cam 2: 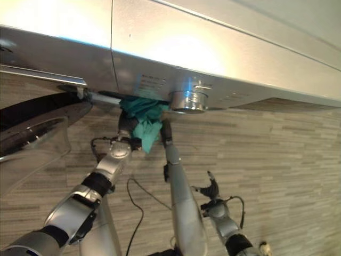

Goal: Grab the laundry basket,head to the washer,open it,put in the laundry and shut it.

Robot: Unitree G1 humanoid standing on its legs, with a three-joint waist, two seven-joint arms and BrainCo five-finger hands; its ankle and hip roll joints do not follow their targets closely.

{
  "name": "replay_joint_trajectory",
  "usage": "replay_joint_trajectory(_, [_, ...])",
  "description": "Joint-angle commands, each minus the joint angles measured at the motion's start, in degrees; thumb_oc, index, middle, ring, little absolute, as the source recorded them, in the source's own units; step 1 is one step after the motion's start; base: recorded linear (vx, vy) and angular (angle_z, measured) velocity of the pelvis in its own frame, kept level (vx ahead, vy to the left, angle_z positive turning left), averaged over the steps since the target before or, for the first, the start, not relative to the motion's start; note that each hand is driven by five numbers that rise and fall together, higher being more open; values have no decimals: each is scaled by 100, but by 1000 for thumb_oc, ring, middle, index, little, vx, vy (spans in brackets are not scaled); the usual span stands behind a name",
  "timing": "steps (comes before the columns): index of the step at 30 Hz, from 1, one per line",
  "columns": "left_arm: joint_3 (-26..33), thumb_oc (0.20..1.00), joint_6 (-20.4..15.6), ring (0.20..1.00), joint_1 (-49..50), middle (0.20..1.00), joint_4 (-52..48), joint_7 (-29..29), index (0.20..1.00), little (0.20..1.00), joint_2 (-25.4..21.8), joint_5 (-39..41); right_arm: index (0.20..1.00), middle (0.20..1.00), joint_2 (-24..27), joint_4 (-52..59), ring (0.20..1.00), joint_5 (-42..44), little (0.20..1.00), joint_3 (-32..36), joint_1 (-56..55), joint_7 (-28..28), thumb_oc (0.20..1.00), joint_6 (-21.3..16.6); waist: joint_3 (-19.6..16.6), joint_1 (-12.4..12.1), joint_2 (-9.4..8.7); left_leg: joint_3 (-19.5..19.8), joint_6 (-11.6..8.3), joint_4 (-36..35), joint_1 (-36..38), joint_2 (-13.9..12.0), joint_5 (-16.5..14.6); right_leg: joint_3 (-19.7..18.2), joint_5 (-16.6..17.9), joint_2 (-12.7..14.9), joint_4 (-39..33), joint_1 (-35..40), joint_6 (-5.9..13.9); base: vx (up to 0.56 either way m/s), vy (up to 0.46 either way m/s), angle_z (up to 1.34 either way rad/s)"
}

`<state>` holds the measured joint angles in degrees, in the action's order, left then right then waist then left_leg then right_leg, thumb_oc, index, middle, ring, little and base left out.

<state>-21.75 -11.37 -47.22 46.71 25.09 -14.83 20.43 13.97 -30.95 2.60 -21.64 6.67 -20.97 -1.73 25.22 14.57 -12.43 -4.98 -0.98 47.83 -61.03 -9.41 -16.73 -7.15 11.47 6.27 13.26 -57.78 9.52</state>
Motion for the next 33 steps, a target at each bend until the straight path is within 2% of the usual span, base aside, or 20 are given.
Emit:
replay_joint_trajectory(1, [156, 200, -402, 200, -519, 200, -224, 347, 200, 200, -42, 169, 1000, 1000, 337, 535, 1000, -252, 1000, -278, -639, -10, 1000, -147, -595, 183, 182, 323, -70, -171, -92, -127, -405, 76, -246, 172, -191, -285, 66, 12, -18, -16])
replay_joint_trajectory(5, [321, 200, -548, 200, -1594, 200, -396, 698, 200, 200, -504, 267, 1000, 1000, 622, 1044, 1000, -566, 1000, -213, -935, 114, 1000, -188, -650, 365, 210, 293, -130, -367, -107, -221, -342, 89, -163, 138, -345, -416, 109, 32, -25, -6])
replay_joint_trajectory(6, [369, 200, -783, 200, -2058, 200, -321, 915, 200, 200, -654, 279, 1000, 1000, 579, 19, 1000, -600, 1000, -310, -926, 34, 1000, -274, -707, 442, 271, 247, -160, -490, -49, -253, -269, 84, -127, 131, -400, -416, 133, 34, -1, -9])
replay_joint_trajectory(7, [363, 200, -796, 200, -2096, 200, -293, 913, 200, 200, -662, 284, 1000, 1000, 556, -53, 1000, -595, 1000, -322, -867, 15, 1000, -313, -689, 446, 264, 244, -161, -501, -46, -251, -263, 82, -123, 133, -404, -417, 132, 40, 29, -8])
replay_joint_trajectory(8, [364, 200, -914, 200, -2639, 200, -299, 1080, 200, 200, -1076, 432, 1000, 1000, 478, -553, 1000, -573, 1000, -184, -709, -119, 1000, -369, -764, 514, 336, 213, -190, -637, 6, -286, -208, 66, -97, 120, -455, -432, 150, 19, 18, -8])
replay_joint_trajectory(12, [481, 200, -1138, 200, -3304, 200, -495, 1247, 200, 200, -1544, 863, 1000, 1000, 472, -810, 1000, -576, 1000, -8, -521, -162, 1000, -431, -845, 574, 432, 205, -225, -739, 6, -326, -150, 80, -65, 80, -505, -454, 183, 35, -11, -6])
replay_joint_trajectory(14, [693, 200, -1416, 200, -3489, 200, -816, 1201, 200, 200, -1369, 1503, 1000, 1000, 469, -866, 1000, -589, 1000, 111, -522, -209, 1000, -380, -900, 585, 472, 215, -235, -788, -2, -332, -115, 106, -77, 70, -527, -454, 188, 39, -42, -2])
replay_joint_trajectory(15, [716, 925, -1503, 925, -3490, 925, -919, 1005, 925, 925, -1224, 1839, 1000, 1000, 454, -905, 1000, -561, 1000, 187, -515, -231, 1000, -341, -922, 564, 529, 242, -243, -809, -17, -318, -87, 139, -88, 78, -528, -453, 185, 35, -51, 1])
replay_joint_trajectory(16, [675, 1000, -1445, 1000, -3485, 1000, -915, 872, 1000, 1000, -1109, 1954, 1000, 1000, 445, -922, 1000, -512, 1000, 239, -495, -229, 1000, -308, -936, 547, 573, 275, -250, -830, -30, -301, -62, 166, -97, 93, -525, -447, 178, 40, -32, 1])
replay_joint_trajectory(17, [237, 1000, -818, 1000, -3422, 1000, -345, 217, 1000, 1000, -1089, 2002, 1000, 1000, 499, -915, 1000, -409, 1000, 344, -432, -176, 1000, -269, -975, 500, 705, 299, -262, -915, -4, -268, 3, 201, -102, 132, -524, -411, 172, 32, -4, 5])
replay_joint_trajectory(19, [-438, 1000, -187, 1000, -3329, 1000, 309, -394, 1000, 1000, -1158, 1493, 1000, 1000, 532, -782, 1000, -398, 1000, 382, -399, -103, 1000, -200, -990, 436, 828, 308, -262, -989, 29, -222, 56, 239, -108, 194, -514, -351, 174, 24, 37, 17])
replay_joint_trajectory(20, [-1050, 1000, 610, 1000, -3492, 1000, 1512, -911, 1000, 1000, -1045, 615, 1000, 1000, 554, -790, 1000, -392, 1000, 306, -292, -56, 1000, -162, -1035, 413, 913, 334, -268, -1057, 50, -193, 96, 255, -107, 225, -515, -313, 167, 15, 55, 21])
replay_joint_trajectory(22, [-1879, 1000, 1360, 1000, -4007, 1000, 2727, -1288, 1000, 1000, -819, -1180, 1000, 1000, 608, -851, 1000, -409, 1000, 109, -56, 82, 1000, -92, -1055, 416, 925, 353, -304, -1138, 109, -212, 128, 286, -109, 236, -550, -222, 157, 0, 8, 12])
replay_joint_trajectory(25, [-2444, 1000, 1615, 1000, -4079, 1000, 2788, -1620, 1000, 1000, -291, -2734, 1000, 1000, 916, -1503, 1000, -78, 1000, -19, 383, 342, 1000, 59, -1055, 332, 880, 381, -333, -1194, 199, -219, 140, 327, -149, 223, -591, -116, 124, 0, -48, 18])
replay_joint_trajectory(26, [-2423, 1000, 1629, 1000, -4086, 1000, 2772, -1627, 1000, 1000, -296, -2753, 1000, 1000, 924, -1555, 1000, -60, 1000, -29, 423, 344, 1000, 32, -1038, 330, 895, 384, -335, -1192, 203, -225, 136, 330, -150, 216, -591, -110, 122, 5, -77, 19])
replay_joint_trajectory(27, [-2423, 1000, 1696, 1000, -3693, 1000, 2260, -1411, 1000, 1000, 290, -3134, 1000, 1000, 609, -1907, 1000, 304, 1000, -180, 576, 305, 1000, -136, -1023, 231, 891, 395, -341, -1228, 257, -215, 146, 344, -201, 212, -607, -48, 96, 1, -40, 13])
replay_joint_trajectory(28, [-2367, 1000, 1663, 1000, -3578, 1000, 2138, -1385, 1000, 1000, 450, -3132, 1000, 1000, 550, -1910, 1000, 361, 1000, -209, 591, 305, 1000, -161, -1023, 232, 876, 396, -338, -1278, 299, -188, 171, 346, -209, 223, -614, -34, 89, -73, -58, 8])
replay_joint_trajectory(29, [-2327, 1000, 1647, 1000, -3429, 1000, 1938, -1348, 1000, 1000, 530, -3159, 1000, 1000, 549, -1898, 1000, 407, 1000, -209, 605, 295, 1000, -170, -972, 260, 831, 360, -321, -1279, 262, -124, 353, 344, -87, 293, -613, -62, 48, 4, -3, 10])
replay_joint_trajectory(30, [-2201, 1000, 1598, 1000, -2981, 1000, 1253, -1318, 1000, 1000, 553, -3215, 1000, 1000, 552, -1880, 1000, 446, 1000, -170, 578, 286, 1000, -166, -978, 122, 904, 397, -343, -1309, 404, -174, 188, 368, -275, 235, -584, 60, 66, -71, -11, 11])
replay_joint_trajectory(33, [-1777, 1000, 1547, 1000, -1823, 1000, -539, -1353, 1000, 1000, 204, -3258, 1000, 1000, 614, -1860, 1000, 372, 1000, 0, 528, 255, 1000, -80, -926, 1, 898, 372, -342, -1368, 571, -84, 375, 481, -220, 340, -575, 274, 18, -31, 14, 6])
